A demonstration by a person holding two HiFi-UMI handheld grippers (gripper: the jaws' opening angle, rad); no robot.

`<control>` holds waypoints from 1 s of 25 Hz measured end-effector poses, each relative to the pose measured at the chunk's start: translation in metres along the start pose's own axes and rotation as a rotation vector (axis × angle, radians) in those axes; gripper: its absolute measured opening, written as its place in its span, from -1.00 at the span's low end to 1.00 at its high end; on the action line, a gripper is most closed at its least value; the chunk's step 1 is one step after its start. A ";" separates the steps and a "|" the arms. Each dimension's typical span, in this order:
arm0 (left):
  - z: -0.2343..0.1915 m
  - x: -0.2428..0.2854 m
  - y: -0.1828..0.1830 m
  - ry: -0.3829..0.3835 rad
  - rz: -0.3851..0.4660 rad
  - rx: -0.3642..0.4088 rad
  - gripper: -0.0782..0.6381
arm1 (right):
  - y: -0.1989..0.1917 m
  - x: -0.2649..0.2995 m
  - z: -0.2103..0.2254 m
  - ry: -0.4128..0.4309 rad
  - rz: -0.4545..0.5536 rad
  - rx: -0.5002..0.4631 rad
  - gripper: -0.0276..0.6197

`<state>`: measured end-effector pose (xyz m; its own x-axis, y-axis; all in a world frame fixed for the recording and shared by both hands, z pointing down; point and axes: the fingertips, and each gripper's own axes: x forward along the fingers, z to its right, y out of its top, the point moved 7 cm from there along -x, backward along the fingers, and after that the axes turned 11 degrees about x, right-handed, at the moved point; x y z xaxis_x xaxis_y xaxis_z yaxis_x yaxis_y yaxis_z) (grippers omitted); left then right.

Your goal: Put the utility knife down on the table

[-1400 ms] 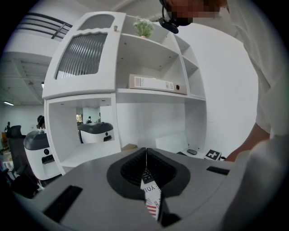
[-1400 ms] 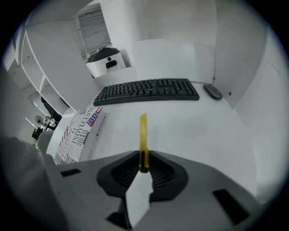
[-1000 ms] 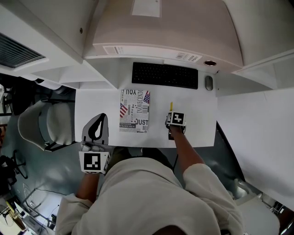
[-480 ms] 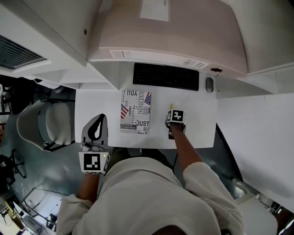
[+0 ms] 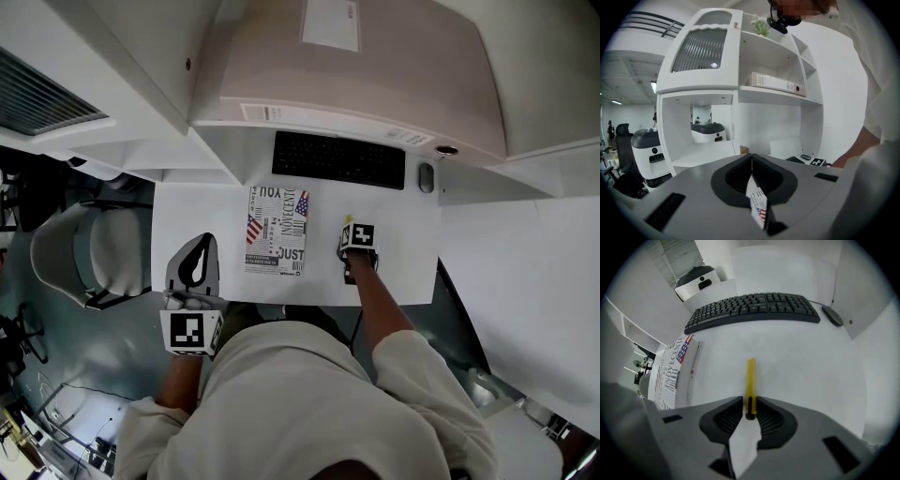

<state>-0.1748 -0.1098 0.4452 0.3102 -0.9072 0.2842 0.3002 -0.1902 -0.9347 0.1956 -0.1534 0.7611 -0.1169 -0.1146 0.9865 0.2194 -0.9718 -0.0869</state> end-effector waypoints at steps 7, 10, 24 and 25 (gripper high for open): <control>-0.002 -0.002 -0.002 0.008 -0.012 -0.007 -0.78 | -0.001 -0.001 -0.001 0.007 -0.001 -0.008 -0.58; -0.002 -0.001 -0.001 0.007 -0.009 -0.007 -0.78 | -0.001 -0.001 -0.002 0.014 -0.001 -0.015 -0.55; 0.004 0.002 0.003 -0.013 0.002 -0.002 -0.78 | 0.006 -0.016 -0.003 0.019 0.076 -0.066 -0.45; 0.005 0.002 0.004 -0.017 0.005 -0.001 -0.78 | 0.006 -0.020 -0.003 0.024 0.089 -0.068 -0.45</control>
<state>-0.1689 -0.1105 0.4433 0.3275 -0.9016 0.2828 0.2979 -0.1855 -0.9364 0.1961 -0.1579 0.7401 -0.1232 -0.2054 0.9709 0.1636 -0.9692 -0.1843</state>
